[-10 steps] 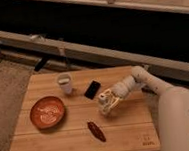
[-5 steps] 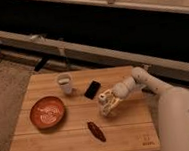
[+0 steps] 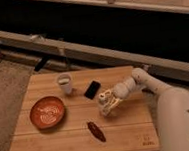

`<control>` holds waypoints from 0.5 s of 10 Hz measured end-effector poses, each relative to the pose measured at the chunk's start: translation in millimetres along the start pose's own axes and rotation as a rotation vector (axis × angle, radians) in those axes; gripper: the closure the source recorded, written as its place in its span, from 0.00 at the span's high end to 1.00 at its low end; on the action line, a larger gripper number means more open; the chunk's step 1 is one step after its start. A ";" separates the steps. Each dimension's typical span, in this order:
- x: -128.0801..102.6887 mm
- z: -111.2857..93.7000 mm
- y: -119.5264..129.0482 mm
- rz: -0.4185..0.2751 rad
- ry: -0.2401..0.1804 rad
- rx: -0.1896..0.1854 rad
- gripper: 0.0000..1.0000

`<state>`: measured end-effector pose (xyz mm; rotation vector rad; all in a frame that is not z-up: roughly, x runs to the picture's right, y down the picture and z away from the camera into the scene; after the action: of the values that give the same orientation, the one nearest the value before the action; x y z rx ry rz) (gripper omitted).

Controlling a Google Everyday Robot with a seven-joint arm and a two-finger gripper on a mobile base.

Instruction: Stand the bottle upright

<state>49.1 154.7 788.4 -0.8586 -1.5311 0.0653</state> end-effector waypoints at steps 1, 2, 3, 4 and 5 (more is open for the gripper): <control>0.4 0.5 -0.5 0.000 0.001 -0.001 0.80; 1.9 0.7 -1.0 0.000 0.004 0.001 0.80; 2.5 1.3 0.2 0.003 0.000 -0.003 0.80; 1.7 1.4 0.2 0.002 -0.004 -0.005 0.80; 1.7 1.8 0.2 0.002 -0.005 -0.006 0.80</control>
<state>47.8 156.6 789.3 -0.8650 -1.5359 0.0640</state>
